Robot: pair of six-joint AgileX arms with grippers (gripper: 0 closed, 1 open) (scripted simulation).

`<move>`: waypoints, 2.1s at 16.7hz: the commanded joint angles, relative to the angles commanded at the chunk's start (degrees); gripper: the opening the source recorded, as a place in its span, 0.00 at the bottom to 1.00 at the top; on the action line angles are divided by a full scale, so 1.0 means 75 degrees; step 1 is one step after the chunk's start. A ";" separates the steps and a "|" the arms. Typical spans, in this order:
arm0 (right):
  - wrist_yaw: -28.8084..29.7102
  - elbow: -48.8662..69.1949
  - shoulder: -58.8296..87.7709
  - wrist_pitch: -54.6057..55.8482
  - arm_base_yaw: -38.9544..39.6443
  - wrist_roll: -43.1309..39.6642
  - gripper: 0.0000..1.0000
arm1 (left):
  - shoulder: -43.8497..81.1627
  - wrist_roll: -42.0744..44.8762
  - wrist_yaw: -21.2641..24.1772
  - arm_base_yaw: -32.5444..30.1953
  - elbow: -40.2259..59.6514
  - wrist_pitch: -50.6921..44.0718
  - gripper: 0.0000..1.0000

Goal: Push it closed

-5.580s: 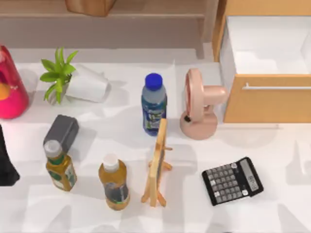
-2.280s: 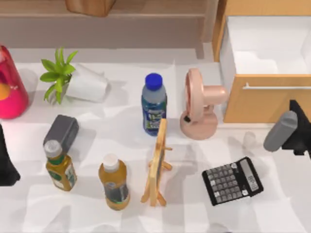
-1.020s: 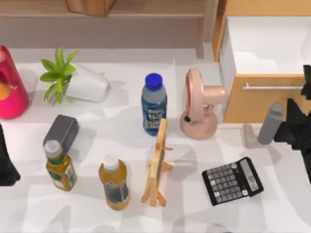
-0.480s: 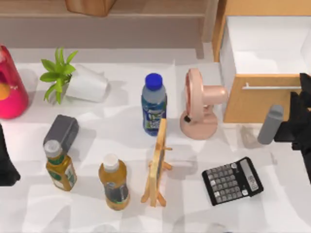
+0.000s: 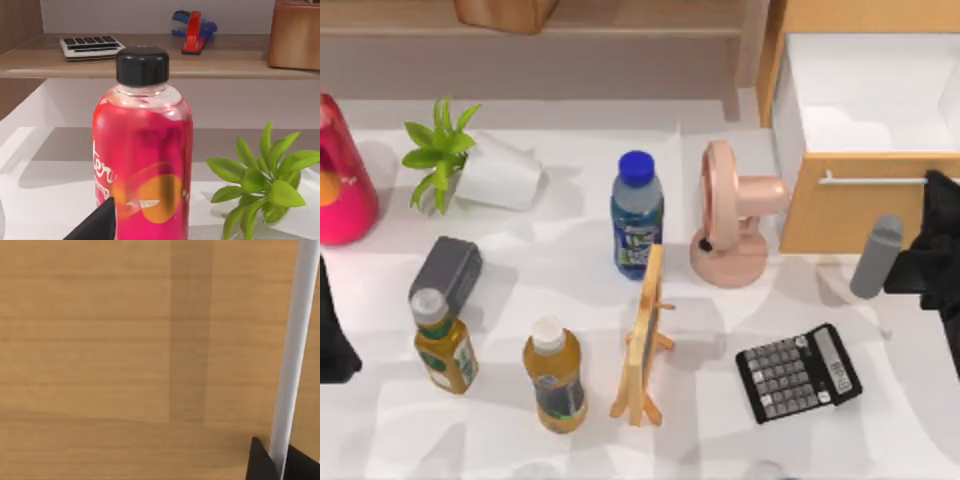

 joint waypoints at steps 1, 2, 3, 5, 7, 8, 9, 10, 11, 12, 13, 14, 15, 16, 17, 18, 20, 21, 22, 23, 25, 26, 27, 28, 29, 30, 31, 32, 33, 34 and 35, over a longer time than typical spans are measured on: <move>0.0000 0.0000 0.0000 0.0000 0.0000 0.0000 0.00 | 0.0000 0.0000 0.0000 0.0000 0.0000 0.0000 1.00; 0.0000 0.0000 0.0000 0.0000 0.0000 0.0000 0.00 | 0.0000 0.0000 0.0000 0.0000 0.0000 0.0000 1.00; 0.0000 0.0000 0.0000 0.0000 0.0000 0.0000 0.00 | 0.0000 0.0000 0.0000 0.0000 0.0000 0.0000 1.00; 0.0000 0.0000 0.0000 0.0000 0.0000 0.0000 0.00 | 0.0000 0.0000 0.0000 0.0000 0.0000 0.0000 1.00; -0.0002 0.0013 0.0018 -0.0030 0.0006 0.0024 0.00 | 0.0000 0.0000 0.0000 0.0000 0.0000 0.0000 1.00; -0.0026 0.0103 0.0031 -0.0072 -0.0014 0.0022 0.00 | 0.0000 0.0000 0.0000 0.0000 0.0000 0.0000 1.00; -0.0066 0.0243 0.0065 -0.0159 -0.0049 0.0018 0.00 | 0.0000 0.0000 0.0000 0.0000 0.0000 0.0000 1.00; -0.0121 0.0421 0.0120 -0.0284 -0.0095 0.0014 0.00 | 0.0000 0.0000 0.0000 0.0000 0.0000 0.0000 1.00; -0.0183 0.0627 0.0188 -0.0434 -0.0151 0.0011 0.00 | 0.0000 0.0000 0.0000 0.0000 0.0000 0.0000 1.00; -0.0250 0.0851 0.0263 -0.0599 -0.0214 0.0010 0.00 | 0.0000 0.0000 0.0000 0.0000 0.0000 0.0000 1.00; -0.0316 0.1084 0.0341 -0.0766 -0.0281 0.0011 0.00 | 0.0000 0.0000 0.0000 0.0000 0.0000 0.0000 1.00; -0.0378 0.1311 0.0417 -0.0926 -0.0348 0.0012 0.00 | 0.0000 0.0000 0.0000 0.0000 0.0000 0.0000 1.00; -0.0432 0.1519 0.0487 -0.1070 -0.0411 0.0013 0.00 | 0.0000 0.0000 0.0000 0.0000 0.0000 0.0000 1.00; -0.0477 0.1695 0.0543 -0.1192 -0.0465 0.0013 0.00 | 0.0000 0.0000 0.0000 0.0000 0.0000 0.0000 1.00; -0.0508 0.1822 0.0582 -0.1279 -0.0505 0.0014 0.00 | 0.0000 0.0000 0.0000 0.0000 0.0000 0.0000 1.00; -0.0524 0.1885 0.0601 -0.1323 -0.0524 0.0014 0.00 | 0.0000 0.0000 0.0000 0.0000 0.0000 0.0000 1.00; -0.0525 0.1890 0.0603 -0.1326 -0.0526 0.0014 0.00 | 0.0000 0.0000 0.0000 0.0000 0.0000 0.0000 1.00; -0.0508 0.1853 0.0580 -0.1328 -0.0483 0.0035 0.00 | 0.0000 0.0000 0.0000 0.0000 0.0000 0.0000 1.00; -0.0510 0.1874 0.0581 -0.1333 -0.0487 0.0035 0.00 | 0.0000 0.0000 0.0000 0.0000 0.0000 0.0000 1.00; -0.0522 0.1963 0.0597 -0.1362 -0.0501 0.0033 0.00 | 0.0000 0.0000 0.0000 0.0000 0.0000 0.0000 1.00; -0.0571 0.2272 0.0696 -0.1518 -0.0555 0.0024 0.00 | 0.0000 0.0000 0.0000 0.0000 0.0000 0.0000 1.00; -0.0606 0.2472 0.0773 -0.1634 -0.0591 0.0020 0.00 | 0.0000 0.0000 0.0000 0.0000 0.0000 0.0000 1.00; -0.0644 0.2688 0.0863 -0.1767 -0.0630 0.0017 0.00 | 0.0000 0.0000 0.0000 0.0000 0.0000 0.0000 1.00; -0.0684 0.2911 0.0960 -0.1909 -0.0670 0.0016 0.00 | 0.0000 0.0000 0.0000 0.0000 0.0000 0.0000 1.00; -0.0725 0.3133 0.1057 -0.2053 -0.0711 0.0017 0.00 | 0.0000 0.0000 0.0000 0.0000 0.0000 0.0000 1.00; -0.0763 0.3343 0.1151 -0.2189 -0.0749 0.0019 0.00 | 0.0000 0.0000 0.0000 0.0000 0.0000 0.0000 1.00; -0.0798 0.3531 0.1236 -0.2312 -0.0784 0.0021 0.00 | 0.0000 0.0000 0.0000 0.0000 0.0000 0.0000 1.00; -0.0827 0.3689 0.1308 -0.2415 -0.0813 0.0023 0.00 | 0.0000 0.0000 0.0000 0.0000 0.0000 0.0000 1.00; -0.0849 0.3808 0.1360 -0.2491 -0.0835 0.0024 0.00 | 0.0000 0.0000 0.0000 0.0000 0.0000 0.0000 1.00; -0.0861 0.3875 0.1388 -0.2534 -0.0847 0.0024 0.00 | 0.0000 0.0000 0.0000 0.0000 0.0000 0.0000 1.00; -0.0863 0.3886 0.1392 -0.2541 -0.0849 0.0024 0.00 | 0.0000 0.0000 0.0000 0.0000 0.0000 0.0000 1.00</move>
